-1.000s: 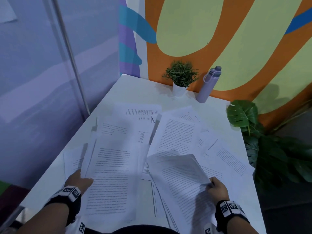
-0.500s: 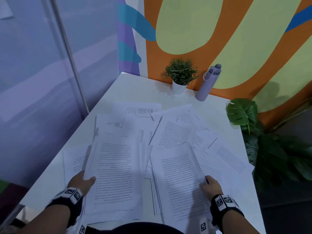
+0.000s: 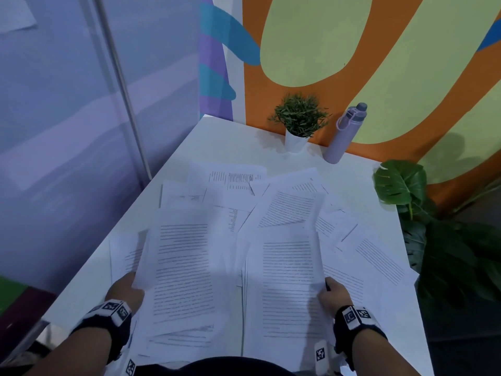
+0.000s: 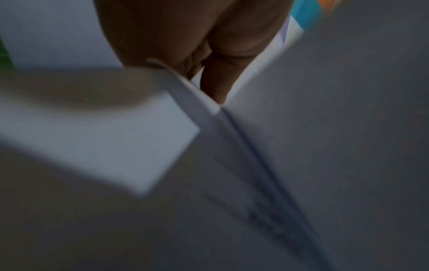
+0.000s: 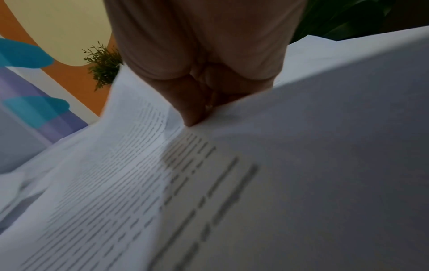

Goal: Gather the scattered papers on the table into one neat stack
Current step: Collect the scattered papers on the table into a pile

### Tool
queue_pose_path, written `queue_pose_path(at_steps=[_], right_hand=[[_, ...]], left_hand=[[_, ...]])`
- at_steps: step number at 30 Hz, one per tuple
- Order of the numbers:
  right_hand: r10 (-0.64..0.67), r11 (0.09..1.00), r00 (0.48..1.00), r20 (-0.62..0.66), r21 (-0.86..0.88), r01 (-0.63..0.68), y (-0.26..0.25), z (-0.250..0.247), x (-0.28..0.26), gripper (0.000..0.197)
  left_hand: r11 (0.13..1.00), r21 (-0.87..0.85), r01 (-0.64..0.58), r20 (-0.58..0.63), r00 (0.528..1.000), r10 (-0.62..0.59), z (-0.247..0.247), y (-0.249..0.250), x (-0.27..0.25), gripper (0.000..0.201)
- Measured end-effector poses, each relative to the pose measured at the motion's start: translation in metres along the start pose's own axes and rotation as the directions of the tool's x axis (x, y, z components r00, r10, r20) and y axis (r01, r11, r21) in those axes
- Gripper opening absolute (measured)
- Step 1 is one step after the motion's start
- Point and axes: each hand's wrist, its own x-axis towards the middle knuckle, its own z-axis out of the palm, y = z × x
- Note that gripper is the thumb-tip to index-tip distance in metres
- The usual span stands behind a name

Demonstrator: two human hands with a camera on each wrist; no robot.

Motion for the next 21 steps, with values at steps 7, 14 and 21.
queue_pose_path(at_steps=[7, 14, 21], right_hand=[[0.01, 1.0, 1.0, -0.023, -0.008, -0.01, 0.007, -0.005, -0.003, 0.02], [-0.028, 0.993, 0.996, 0.086, 0.115, 0.018, -0.025, 0.027, -0.022, 0.017], [-0.031, 0.976, 0.966, 0.258, 0.215, -0.026, -0.025, 0.059, -0.021, 0.013]], left_hand=[[0.992, -0.123, 0.008, -0.035, 0.999, -0.013, -0.008, 0.007, -0.005, 0.046], [0.996, -0.027, -0.089, 0.142, 0.986, 0.092, 0.027, 0.04, -0.008, 0.043], [0.976, 0.083, -0.201, 0.315, 0.934, 0.166, 0.067, 0.064, -0.026, 0.018]])
